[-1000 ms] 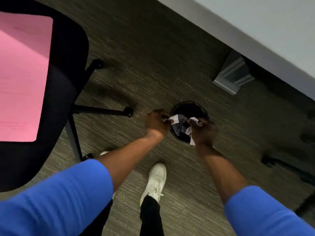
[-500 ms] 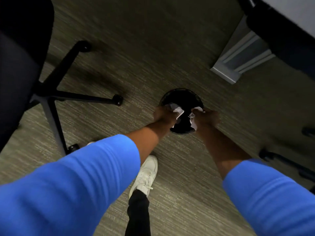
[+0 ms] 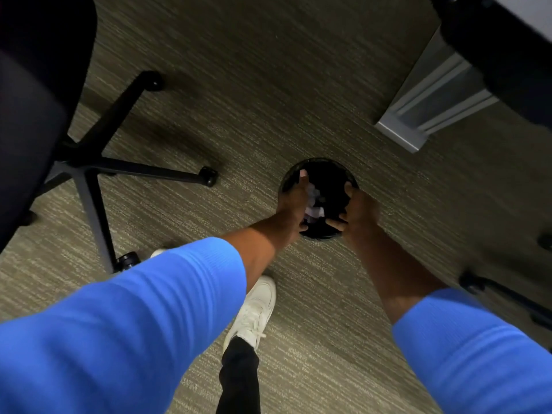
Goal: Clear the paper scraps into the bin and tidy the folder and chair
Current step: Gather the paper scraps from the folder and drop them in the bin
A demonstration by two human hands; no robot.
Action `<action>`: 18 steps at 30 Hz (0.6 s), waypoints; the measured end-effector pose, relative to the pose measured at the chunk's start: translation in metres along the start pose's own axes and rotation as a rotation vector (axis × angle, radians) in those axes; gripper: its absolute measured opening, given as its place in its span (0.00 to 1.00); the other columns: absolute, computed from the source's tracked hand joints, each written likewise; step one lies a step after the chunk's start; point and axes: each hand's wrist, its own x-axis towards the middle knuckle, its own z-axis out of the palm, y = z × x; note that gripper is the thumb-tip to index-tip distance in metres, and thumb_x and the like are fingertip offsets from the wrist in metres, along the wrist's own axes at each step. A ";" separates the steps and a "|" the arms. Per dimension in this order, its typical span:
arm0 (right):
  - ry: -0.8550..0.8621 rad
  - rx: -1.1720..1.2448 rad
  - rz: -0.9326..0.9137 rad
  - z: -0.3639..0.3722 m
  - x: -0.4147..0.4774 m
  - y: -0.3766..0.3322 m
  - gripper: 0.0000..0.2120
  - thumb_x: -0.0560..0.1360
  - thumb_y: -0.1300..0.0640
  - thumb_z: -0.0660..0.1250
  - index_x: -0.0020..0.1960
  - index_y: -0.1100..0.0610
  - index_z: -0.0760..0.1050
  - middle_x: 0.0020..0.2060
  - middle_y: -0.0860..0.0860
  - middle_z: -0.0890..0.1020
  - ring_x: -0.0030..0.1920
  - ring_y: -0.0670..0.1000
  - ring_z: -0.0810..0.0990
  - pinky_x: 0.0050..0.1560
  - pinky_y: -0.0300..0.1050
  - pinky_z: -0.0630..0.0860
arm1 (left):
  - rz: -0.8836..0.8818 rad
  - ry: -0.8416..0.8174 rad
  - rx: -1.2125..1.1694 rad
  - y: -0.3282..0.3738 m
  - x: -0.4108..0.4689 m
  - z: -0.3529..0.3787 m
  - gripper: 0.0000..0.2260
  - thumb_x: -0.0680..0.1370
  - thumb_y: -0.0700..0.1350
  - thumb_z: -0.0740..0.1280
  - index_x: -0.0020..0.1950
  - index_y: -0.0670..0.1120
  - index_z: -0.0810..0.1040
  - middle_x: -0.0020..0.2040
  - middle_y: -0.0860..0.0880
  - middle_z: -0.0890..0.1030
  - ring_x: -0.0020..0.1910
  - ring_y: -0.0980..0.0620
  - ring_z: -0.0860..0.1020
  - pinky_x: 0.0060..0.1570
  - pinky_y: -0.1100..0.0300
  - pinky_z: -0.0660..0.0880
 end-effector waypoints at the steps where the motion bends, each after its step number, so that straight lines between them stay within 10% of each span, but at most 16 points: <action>1: -0.013 0.012 -0.009 0.000 -0.001 0.001 0.23 0.81 0.44 0.70 0.71 0.54 0.77 0.72 0.62 0.75 0.69 0.67 0.76 0.45 0.64 0.86 | 0.000 -0.024 -0.006 0.000 -0.001 -0.002 0.31 0.79 0.76 0.56 0.60 0.54 0.83 0.57 0.52 0.83 0.50 0.50 0.82 0.56 0.48 0.75; 6: -0.088 0.095 -0.017 -0.004 -0.016 0.004 0.16 0.80 0.44 0.73 0.62 0.51 0.79 0.63 0.60 0.77 0.61 0.64 0.78 0.42 0.57 0.86 | -0.014 -0.114 -0.033 -0.002 -0.005 -0.016 0.38 0.77 0.78 0.56 0.76 0.53 0.75 0.71 0.47 0.78 0.65 0.45 0.79 0.72 0.41 0.74; 13: -0.194 -0.116 -0.164 0.007 -0.045 0.009 0.08 0.81 0.53 0.72 0.45 0.53 0.84 0.52 0.61 0.86 0.51 0.58 0.86 0.49 0.54 0.87 | 0.146 0.019 0.257 -0.007 -0.015 -0.043 0.19 0.79 0.55 0.75 0.53 0.38 0.84 0.37 0.47 0.85 0.37 0.48 0.82 0.37 0.54 0.80; 18: -0.205 -0.168 -0.260 0.034 -0.080 0.015 0.08 0.81 0.60 0.72 0.43 0.53 0.83 0.38 0.54 0.86 0.40 0.53 0.84 0.37 0.46 0.82 | 0.392 0.240 0.912 0.005 -0.047 -0.084 0.16 0.80 0.56 0.71 0.51 0.44 0.87 0.53 0.42 0.89 0.53 0.42 0.86 0.49 0.57 0.78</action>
